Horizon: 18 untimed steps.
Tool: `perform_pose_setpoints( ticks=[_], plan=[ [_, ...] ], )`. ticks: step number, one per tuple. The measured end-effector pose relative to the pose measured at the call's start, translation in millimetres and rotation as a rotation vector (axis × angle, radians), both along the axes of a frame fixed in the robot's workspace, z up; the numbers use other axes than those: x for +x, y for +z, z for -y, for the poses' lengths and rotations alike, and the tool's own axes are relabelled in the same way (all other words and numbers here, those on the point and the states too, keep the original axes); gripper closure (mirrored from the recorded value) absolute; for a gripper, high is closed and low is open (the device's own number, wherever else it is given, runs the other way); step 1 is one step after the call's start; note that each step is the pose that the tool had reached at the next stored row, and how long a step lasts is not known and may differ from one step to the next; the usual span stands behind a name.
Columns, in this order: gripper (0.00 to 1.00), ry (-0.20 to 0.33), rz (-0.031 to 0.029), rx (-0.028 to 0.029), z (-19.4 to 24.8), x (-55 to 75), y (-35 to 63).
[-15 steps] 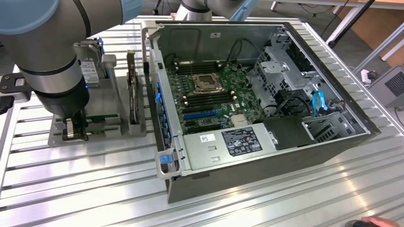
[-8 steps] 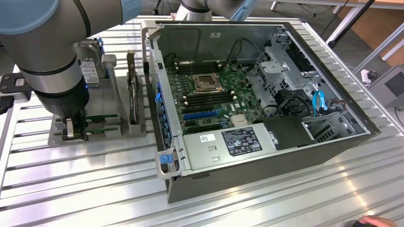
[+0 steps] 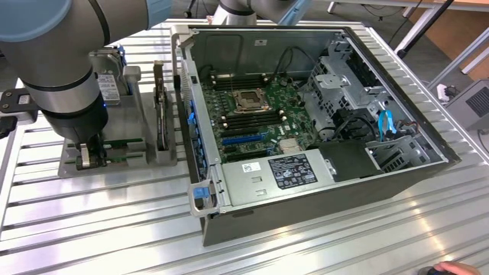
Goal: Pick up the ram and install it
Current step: 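Pick up the ram and move it above insertion slot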
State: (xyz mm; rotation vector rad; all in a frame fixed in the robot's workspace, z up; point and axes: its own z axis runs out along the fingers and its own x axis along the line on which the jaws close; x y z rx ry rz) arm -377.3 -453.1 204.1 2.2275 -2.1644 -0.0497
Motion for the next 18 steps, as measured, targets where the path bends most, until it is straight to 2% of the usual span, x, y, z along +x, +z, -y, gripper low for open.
perform_pose_setpoints(
  ticks=[1,3,5,18],
  plan=[
    [0.76,0.0,0.0,0.0,0.0,0.0,0.0],
    [0.77,0.0,0.0,0.0001,0.0,0.0,0.0],
    [0.87,0.0,0.0,0.0,0.0,0.0,0.0],
    [0.87,0.0,-0.0002,-0.0001,0.0,0.0,2.5]
  ],
)
